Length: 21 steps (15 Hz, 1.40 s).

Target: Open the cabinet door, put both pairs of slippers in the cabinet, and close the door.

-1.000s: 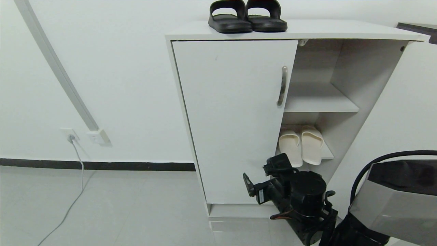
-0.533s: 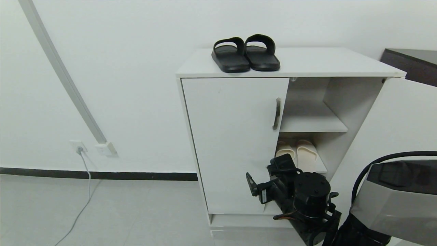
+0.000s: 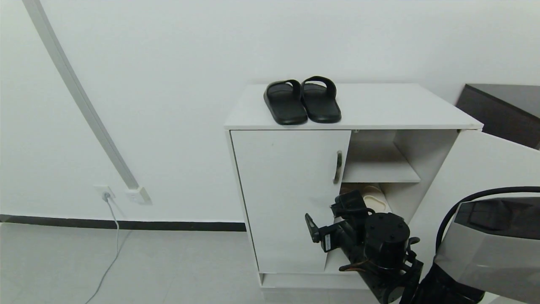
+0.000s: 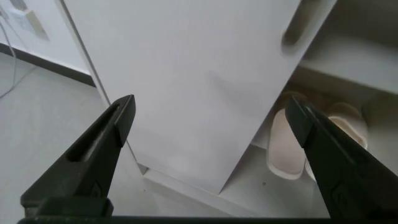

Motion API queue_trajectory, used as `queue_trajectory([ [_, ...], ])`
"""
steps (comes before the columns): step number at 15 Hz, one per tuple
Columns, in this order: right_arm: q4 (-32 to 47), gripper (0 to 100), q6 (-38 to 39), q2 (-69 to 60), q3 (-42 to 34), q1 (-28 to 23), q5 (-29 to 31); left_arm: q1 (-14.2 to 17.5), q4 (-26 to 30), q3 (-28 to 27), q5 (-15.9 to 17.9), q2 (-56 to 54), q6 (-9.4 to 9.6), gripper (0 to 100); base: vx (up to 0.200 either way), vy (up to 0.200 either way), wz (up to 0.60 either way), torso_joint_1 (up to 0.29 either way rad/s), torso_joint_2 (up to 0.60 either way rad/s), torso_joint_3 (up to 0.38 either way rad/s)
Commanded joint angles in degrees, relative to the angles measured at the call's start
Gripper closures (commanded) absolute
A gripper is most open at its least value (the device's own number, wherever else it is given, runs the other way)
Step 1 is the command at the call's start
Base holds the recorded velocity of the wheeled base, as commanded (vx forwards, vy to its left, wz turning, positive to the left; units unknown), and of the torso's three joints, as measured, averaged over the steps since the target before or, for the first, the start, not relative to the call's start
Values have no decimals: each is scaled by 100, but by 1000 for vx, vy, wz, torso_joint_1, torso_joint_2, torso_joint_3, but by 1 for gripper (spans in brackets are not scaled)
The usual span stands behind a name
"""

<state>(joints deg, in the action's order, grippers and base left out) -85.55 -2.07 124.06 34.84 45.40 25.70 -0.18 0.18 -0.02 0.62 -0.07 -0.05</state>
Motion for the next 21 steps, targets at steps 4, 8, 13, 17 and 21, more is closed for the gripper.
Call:
queue_trajectory([
  [4, 4, 0, -4, 4, 5, 4, -3, 1, -1, -6, -1, 7, -4, 100, 0, 0, 0, 187, -504, -316],
  [8, -163, 0, -4, -5, 14, 13, -12, 1, -1, 2, -1, 7, -4, 100, 0, 0, 0, 220, -528, -311],
  [13, -163, 0, 5, 13, -30, 31, -21, 1, -1, -6, -1, 7, -4, 100, 0, 0, 0, 247, -565, -326],
  [17, -181, 0, 5, 21, -127, 57, -179, 1, -1, 2, 26, 7, 93, 100, 0, 0, 0, 253, -565, -315],
  [21, -445, 0, -127, 206, -162, 22, -329, 1, -1, 2, 26, 7, 84, 100, 0, 0, 0, 179, -391, -209],
])
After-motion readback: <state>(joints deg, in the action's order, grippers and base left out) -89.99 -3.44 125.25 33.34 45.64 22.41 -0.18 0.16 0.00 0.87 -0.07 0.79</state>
